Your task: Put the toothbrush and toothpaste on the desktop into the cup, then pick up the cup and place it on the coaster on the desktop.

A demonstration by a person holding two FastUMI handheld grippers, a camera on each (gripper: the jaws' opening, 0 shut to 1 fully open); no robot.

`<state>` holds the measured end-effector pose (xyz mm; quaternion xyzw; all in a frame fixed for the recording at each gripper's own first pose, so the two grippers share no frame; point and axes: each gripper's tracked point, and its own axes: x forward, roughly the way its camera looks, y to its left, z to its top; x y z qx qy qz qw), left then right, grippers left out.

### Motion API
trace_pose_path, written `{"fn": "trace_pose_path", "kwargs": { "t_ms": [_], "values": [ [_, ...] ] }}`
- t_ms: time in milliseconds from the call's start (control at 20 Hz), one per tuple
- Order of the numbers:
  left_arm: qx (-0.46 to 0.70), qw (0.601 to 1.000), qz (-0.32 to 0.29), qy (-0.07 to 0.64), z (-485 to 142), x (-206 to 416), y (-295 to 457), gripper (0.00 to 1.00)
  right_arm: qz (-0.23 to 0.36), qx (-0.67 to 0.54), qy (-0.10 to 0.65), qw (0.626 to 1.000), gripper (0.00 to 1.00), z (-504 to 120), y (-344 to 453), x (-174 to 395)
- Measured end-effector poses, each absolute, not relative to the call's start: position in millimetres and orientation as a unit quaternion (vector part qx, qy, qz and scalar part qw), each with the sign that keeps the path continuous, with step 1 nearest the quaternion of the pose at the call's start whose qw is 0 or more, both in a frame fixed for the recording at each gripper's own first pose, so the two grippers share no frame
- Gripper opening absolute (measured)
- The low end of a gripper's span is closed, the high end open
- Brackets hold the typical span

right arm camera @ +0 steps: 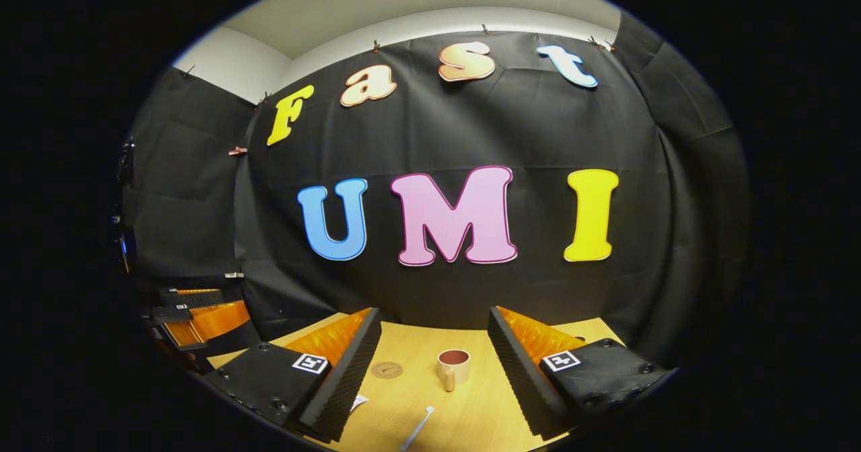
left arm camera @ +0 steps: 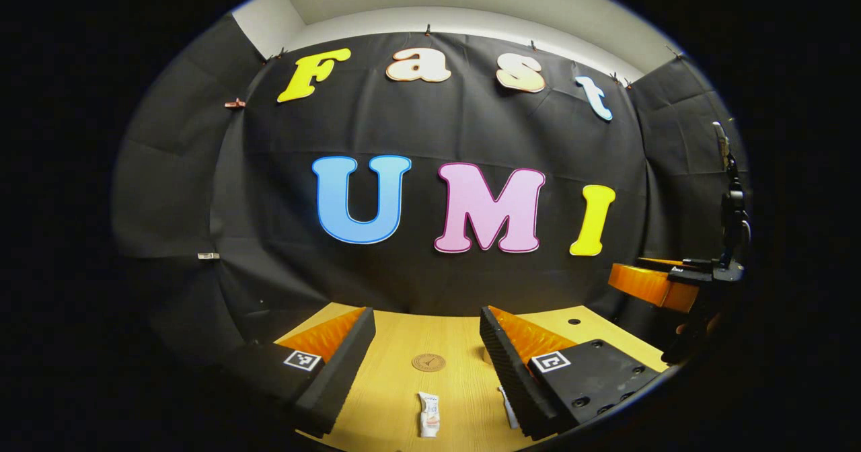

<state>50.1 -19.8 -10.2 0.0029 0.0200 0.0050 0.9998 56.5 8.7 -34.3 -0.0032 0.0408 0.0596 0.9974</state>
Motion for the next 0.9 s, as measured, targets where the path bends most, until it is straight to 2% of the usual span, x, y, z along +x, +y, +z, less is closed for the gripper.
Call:
{"fn": "trace_pose_path", "kwargs": {
  "t_ms": [400, 650, 900],
  "values": [
    [0.006, 0.999, 0.008, 0.047, -28.7, 57.4, -8.5, 0.98, 0.095, -0.002, 0.057, 0.994, 0.98, -51.1, 37.1, 70.5],
    [0.001, 0.996, -0.006, 0.09, -61.1, 74.5, -13.3, 0.98, 0.068, -0.005, 0.084, 0.994, 0.99, -74.0, 12.9, 82.3],
    [-0.006, 0.988, -0.004, 0.157, -124.1, 98.7, -15.3, 0.98, 0.062, -0.008, 0.097, 0.993, 0.98, -92.2, -8.2, 92.0]
  ]
}}
